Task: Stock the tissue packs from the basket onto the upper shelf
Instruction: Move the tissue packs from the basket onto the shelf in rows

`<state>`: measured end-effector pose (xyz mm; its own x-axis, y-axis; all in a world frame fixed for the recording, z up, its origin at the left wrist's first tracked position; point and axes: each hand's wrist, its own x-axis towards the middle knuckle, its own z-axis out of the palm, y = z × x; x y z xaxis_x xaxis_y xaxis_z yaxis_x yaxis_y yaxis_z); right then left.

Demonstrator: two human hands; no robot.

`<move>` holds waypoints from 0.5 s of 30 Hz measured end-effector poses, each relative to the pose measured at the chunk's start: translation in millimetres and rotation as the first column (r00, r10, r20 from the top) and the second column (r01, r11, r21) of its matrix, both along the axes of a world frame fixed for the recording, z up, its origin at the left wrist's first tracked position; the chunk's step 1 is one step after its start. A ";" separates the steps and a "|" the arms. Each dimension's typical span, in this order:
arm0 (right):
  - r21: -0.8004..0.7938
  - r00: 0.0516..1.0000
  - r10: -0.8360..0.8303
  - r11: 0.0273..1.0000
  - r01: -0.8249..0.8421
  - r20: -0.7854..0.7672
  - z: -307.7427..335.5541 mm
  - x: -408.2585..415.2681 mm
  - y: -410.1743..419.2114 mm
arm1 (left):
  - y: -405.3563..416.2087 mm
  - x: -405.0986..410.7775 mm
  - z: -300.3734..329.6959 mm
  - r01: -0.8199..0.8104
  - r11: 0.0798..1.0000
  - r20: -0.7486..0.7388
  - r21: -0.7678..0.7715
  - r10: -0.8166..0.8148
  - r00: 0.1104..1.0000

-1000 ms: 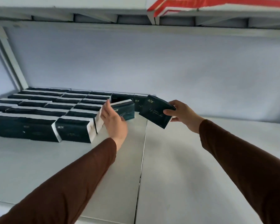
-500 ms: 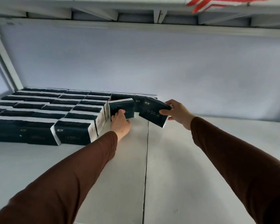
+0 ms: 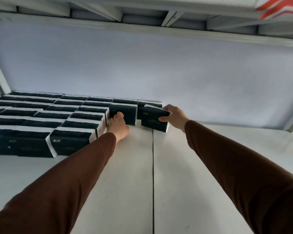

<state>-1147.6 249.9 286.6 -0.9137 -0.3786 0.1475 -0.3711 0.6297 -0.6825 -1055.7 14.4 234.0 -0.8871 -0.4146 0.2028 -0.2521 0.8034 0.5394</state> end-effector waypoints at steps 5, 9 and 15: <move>0.034 0.998 0.014 0.999 -0.012 -0.056 3.7 -7.7 -6.0 | 4.6 11.1 -4.4 0.070 0.974 0.010 -0.216 -0.069 0.998; 0.049 0.997 0.013 0.999 -0.010 -0.071 2.8 -11.4 -11.5 | -0.6 29.3 -10.5 0.155 0.826 0.043 -0.541 -0.156 0.987; 0.078 0.995 0.010 0.997 -0.003 -0.099 -0.4 -19.3 -18.0 | -6.8 46.4 -1.9 0.212 0.744 0.054 -0.634 -0.232 0.971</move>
